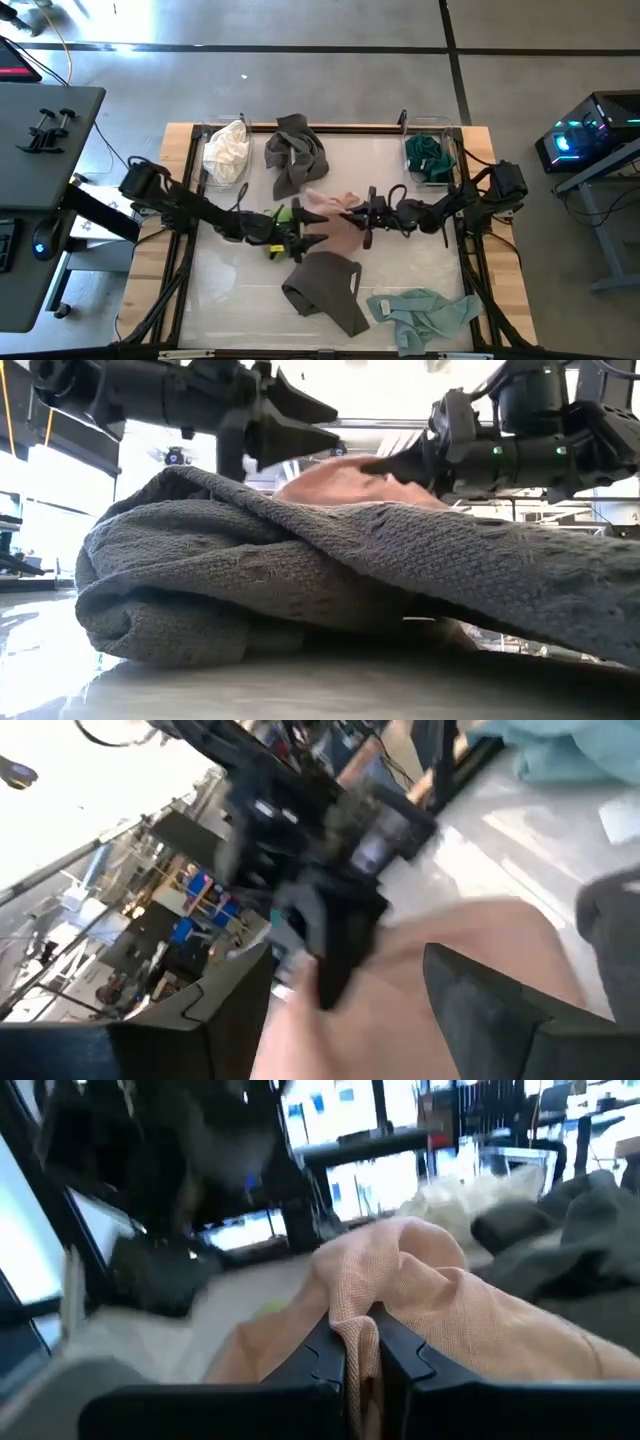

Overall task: Sort towels by color in basket
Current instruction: Put the pink towel into the left transparent bin

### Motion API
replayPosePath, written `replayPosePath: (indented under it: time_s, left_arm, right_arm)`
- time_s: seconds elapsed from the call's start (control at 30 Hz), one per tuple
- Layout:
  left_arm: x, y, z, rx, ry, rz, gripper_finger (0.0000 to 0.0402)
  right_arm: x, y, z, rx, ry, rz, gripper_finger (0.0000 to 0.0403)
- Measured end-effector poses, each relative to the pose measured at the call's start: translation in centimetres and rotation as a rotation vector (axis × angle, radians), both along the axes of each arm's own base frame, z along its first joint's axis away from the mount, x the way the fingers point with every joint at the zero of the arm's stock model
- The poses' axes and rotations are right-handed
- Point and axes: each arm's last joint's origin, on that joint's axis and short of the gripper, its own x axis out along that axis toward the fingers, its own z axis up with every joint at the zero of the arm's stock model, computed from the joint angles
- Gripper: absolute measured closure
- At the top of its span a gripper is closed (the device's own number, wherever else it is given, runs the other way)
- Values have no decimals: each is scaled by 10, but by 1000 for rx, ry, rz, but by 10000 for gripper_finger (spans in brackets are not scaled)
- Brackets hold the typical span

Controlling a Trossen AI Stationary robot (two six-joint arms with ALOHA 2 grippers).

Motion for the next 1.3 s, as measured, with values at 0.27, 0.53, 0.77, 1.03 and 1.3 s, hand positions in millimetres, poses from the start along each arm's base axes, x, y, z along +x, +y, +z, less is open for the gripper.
replayPosePath:
  time_s: [0.27, 0.53, 0.77, 1.03, 1.3]
  left_arm:
    - [37, 6, -9, 1, 1, 95, 155]
    - [50, 8, -15, 61, 18, 320, 156]
    - [50, 6, -19, -70, 19, 319, 174]
    - [50, 4, -25, -174, 58, 244, 282]
    - [46, 4, -38, -241, 166, 241, 391]
  right_arm:
    - [15, 4, 15, -55, -65, 75, 391]
    - [18, 7, 18, -63, -77, 133, 391]
    - [17, 16, 20, -81, -89, 156, 391]
    - [17, 17, 16, -67, -48, 175, 391]
    - [17, 16, 3, 32, 78, 161, 340]
